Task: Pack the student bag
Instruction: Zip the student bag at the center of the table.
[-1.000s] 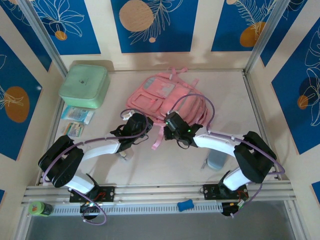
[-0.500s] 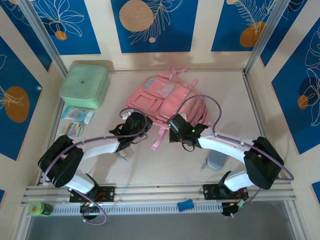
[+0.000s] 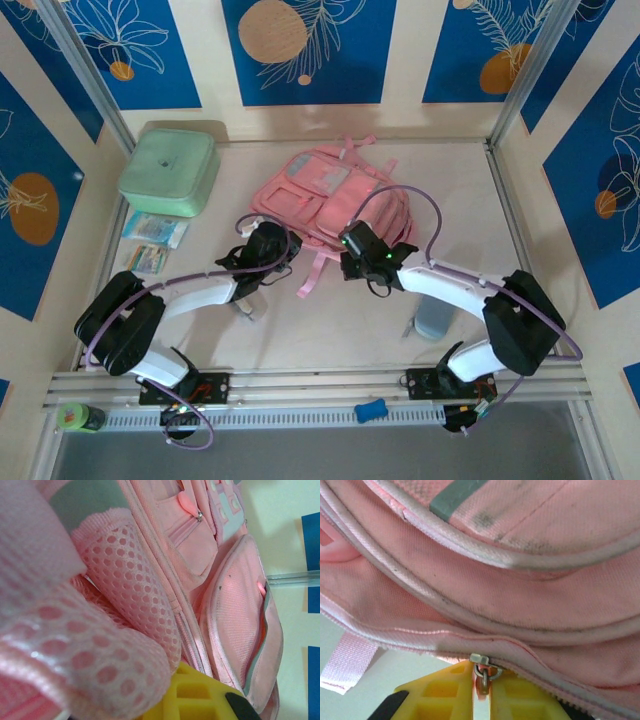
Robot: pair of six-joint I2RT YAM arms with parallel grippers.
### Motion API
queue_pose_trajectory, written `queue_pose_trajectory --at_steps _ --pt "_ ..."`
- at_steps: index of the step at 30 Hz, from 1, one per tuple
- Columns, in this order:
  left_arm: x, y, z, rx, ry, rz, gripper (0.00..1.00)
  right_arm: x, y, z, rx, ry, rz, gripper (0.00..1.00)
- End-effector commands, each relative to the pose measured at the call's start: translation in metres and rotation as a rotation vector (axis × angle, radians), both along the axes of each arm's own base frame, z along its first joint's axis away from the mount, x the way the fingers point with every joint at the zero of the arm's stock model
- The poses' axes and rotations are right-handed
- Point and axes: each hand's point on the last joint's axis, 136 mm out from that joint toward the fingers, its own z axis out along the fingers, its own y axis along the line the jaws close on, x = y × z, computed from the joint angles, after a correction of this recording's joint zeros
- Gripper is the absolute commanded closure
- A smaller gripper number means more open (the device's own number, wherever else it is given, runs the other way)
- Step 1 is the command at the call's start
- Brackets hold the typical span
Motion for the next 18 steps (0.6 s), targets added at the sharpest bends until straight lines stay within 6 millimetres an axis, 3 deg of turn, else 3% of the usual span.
queue_pose_trajectory --at_steps 1,10,18 --pt "0.014 -0.006 0.040 -0.068 -0.106 0.006 1.00 0.020 0.015 0.017 0.059 -0.071 0.028 0.81" --pt "0.015 -0.011 0.040 -0.079 -0.103 -0.005 1.00 0.033 0.021 0.015 0.042 -0.107 0.054 0.78" --pt "0.017 -0.001 0.040 -0.046 -0.112 0.008 1.00 0.020 0.008 0.020 -0.041 -0.080 0.015 0.99"
